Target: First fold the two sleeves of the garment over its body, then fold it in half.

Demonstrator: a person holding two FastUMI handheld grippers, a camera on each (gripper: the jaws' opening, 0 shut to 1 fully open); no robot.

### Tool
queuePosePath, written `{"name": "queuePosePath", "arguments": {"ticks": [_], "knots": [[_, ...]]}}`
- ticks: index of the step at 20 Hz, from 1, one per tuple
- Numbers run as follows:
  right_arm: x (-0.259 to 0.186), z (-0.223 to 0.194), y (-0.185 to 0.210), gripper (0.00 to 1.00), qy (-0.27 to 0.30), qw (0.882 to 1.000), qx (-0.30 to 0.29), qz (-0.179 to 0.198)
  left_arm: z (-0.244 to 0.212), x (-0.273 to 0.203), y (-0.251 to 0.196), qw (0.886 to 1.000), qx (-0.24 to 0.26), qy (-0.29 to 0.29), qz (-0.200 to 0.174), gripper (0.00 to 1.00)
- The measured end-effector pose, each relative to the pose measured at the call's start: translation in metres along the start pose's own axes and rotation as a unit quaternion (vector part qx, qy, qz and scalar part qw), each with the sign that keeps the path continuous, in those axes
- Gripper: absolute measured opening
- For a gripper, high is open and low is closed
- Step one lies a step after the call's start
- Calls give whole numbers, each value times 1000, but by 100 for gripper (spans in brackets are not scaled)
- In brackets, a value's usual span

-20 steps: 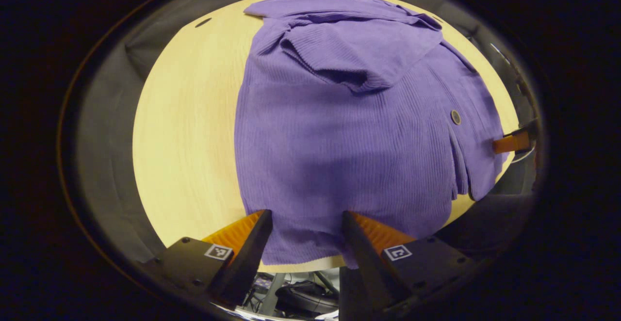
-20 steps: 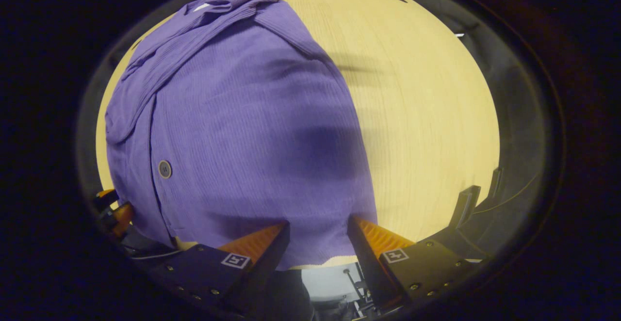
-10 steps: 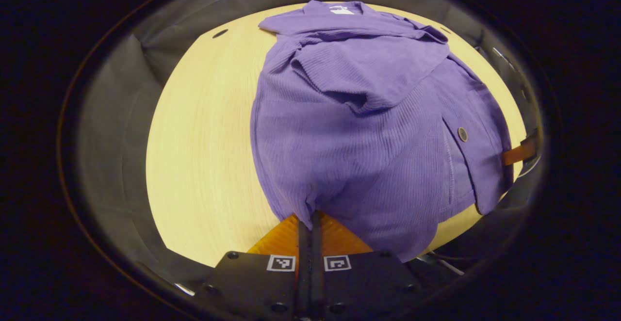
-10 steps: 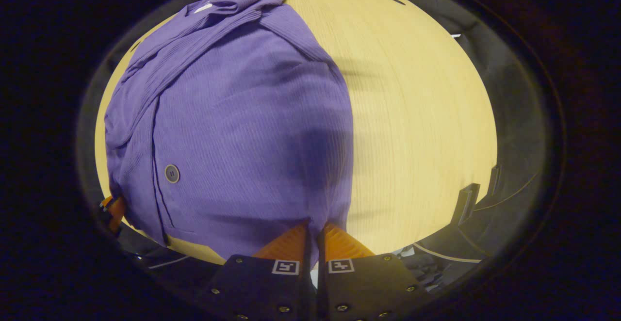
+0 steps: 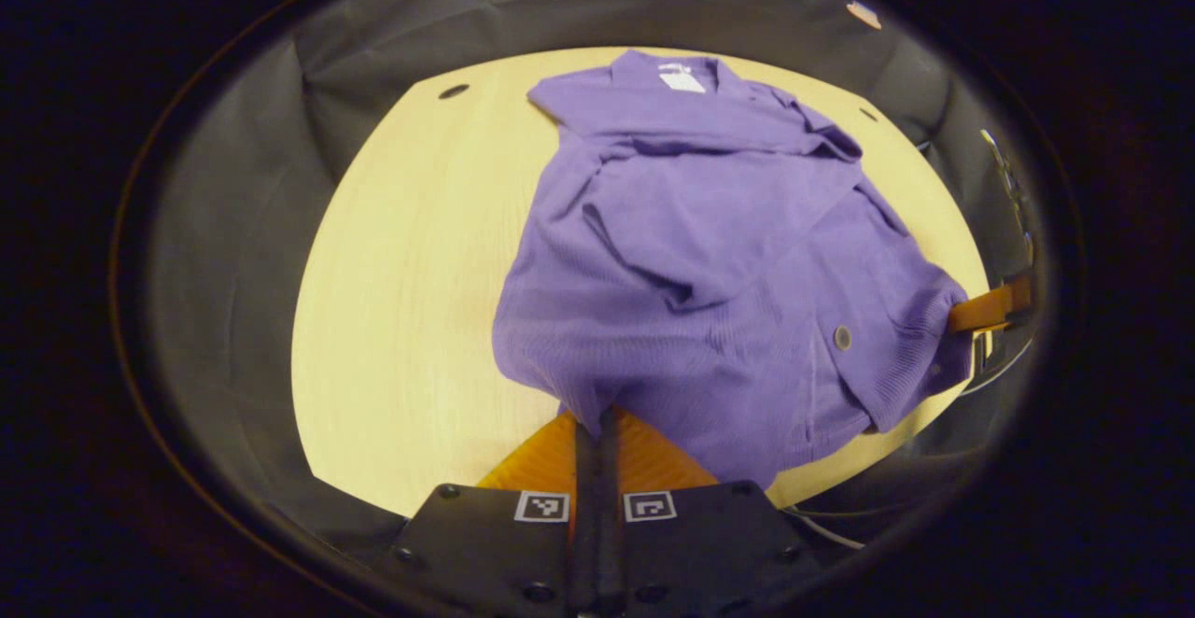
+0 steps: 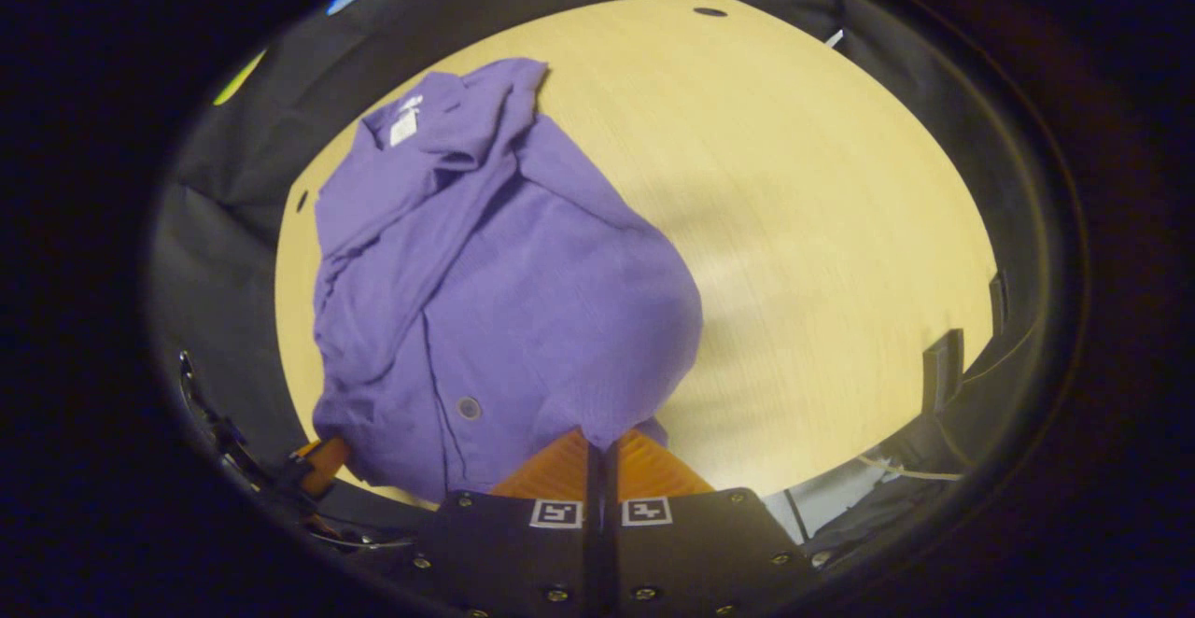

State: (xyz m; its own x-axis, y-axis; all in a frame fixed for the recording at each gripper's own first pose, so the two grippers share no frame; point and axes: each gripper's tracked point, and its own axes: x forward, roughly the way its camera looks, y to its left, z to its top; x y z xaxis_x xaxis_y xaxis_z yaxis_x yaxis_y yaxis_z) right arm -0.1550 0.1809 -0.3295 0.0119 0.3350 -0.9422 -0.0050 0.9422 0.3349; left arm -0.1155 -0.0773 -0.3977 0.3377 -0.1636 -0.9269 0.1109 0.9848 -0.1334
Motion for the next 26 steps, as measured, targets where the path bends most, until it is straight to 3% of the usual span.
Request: {"name": "queuePosePath", "arguments": {"ticks": [6,9,14,17,21,26], "knots": [[-32,83,41,1,-71,995,33,61,96,-16,6,995,-50,-78,-26,6],[-41,134,51,1,-110,990,50,72,150,-16,15,991,-68,-115,-31,7],[-46,210,71,1,-172,979,62,94,235,1,24,984,-61,-163,-28,7],[-35,249,81,1,-195,972,79,106,281,13,24,980,-60,-188,-29,7],[-11,302,85,0,-220,964,102,112,343,40,27,971,-99,-215,-38,7],[25,356,98,0,-226,959,118,123,390,84,27,966,-99,-236,-28,6]]}}
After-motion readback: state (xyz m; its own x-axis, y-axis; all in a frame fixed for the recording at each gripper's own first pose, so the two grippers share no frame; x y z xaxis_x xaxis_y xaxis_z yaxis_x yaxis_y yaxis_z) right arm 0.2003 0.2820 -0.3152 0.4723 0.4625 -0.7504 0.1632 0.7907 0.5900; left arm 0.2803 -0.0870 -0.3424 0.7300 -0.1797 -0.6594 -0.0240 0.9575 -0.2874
